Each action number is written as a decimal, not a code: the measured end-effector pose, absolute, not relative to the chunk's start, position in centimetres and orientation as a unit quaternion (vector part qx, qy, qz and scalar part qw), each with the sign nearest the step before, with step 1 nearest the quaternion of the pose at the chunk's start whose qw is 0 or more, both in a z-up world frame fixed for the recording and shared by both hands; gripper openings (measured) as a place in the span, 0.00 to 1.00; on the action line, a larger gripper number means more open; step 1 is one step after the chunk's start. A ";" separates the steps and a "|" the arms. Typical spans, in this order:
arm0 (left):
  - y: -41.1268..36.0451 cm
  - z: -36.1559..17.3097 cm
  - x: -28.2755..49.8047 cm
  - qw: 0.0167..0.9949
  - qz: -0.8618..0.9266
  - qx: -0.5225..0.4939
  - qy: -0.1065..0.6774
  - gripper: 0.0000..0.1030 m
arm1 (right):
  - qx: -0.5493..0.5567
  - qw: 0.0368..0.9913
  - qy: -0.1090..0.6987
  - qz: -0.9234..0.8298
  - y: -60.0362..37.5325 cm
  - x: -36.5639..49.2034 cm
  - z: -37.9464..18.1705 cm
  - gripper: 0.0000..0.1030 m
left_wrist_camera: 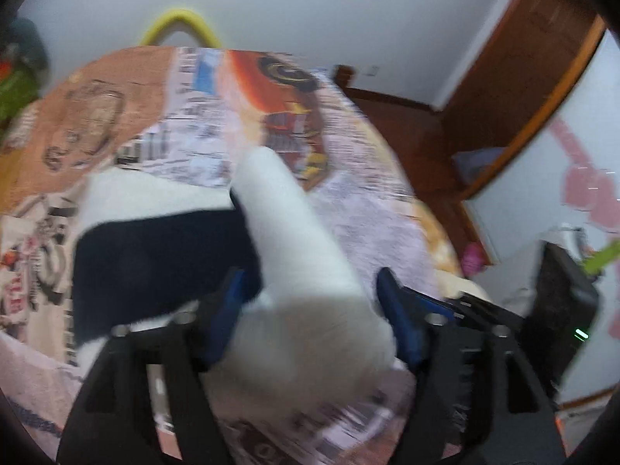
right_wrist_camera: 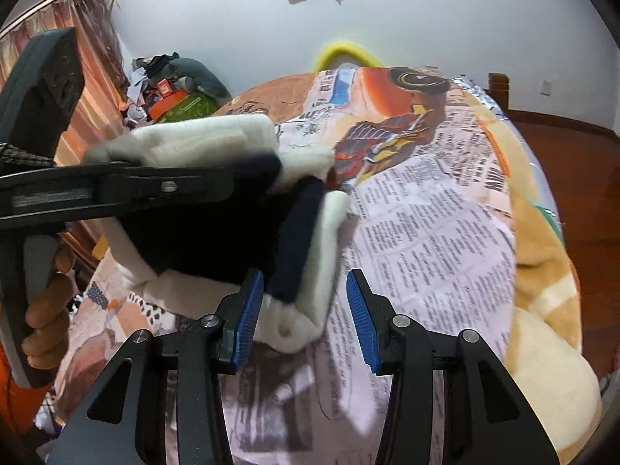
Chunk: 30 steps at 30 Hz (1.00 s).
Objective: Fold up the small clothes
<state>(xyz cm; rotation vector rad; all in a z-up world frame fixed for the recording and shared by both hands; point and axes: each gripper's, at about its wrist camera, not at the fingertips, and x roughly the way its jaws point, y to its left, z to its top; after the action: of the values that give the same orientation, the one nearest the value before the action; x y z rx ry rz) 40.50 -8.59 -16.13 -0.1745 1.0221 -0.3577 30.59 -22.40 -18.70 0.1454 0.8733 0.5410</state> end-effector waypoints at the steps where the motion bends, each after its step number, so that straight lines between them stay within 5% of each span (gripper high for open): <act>1: -8.4 -15.9 40.0 0.852 -0.178 -0.090 0.484 0.73 | 0.074 0.869 0.417 0.257 -22.6 30.5 -18.6 0.40; 10: -3.3 -13.0 38.2 0.882 -0.114 -0.070 0.453 0.77 | 0.106 0.877 0.394 0.252 -23.3 30.8 -16.3 0.43; 14: 0.7 -12.9 38.5 0.895 -0.051 -0.042 0.440 0.81 | 0.103 0.887 0.371 0.254 -22.1 31.7 -14.3 0.60; 18: 4.4 -14.1 39.1 0.891 -0.010 -0.042 0.451 0.82 | 0.082 0.887 0.367 0.269 -19.7 33.3 -13.4 0.67; 30: 7.8 -20.6 41.5 0.852 -0.015 -0.091 0.515 0.82 | 0.077 0.829 0.481 0.274 -18.2 37.2 -20.0 0.70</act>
<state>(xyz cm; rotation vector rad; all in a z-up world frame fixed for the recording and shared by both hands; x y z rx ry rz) 41.46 7.76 -20.56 -0.1916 1.0833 -0.0314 37.22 -18.17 -20.05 0.1637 1.0200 0.5812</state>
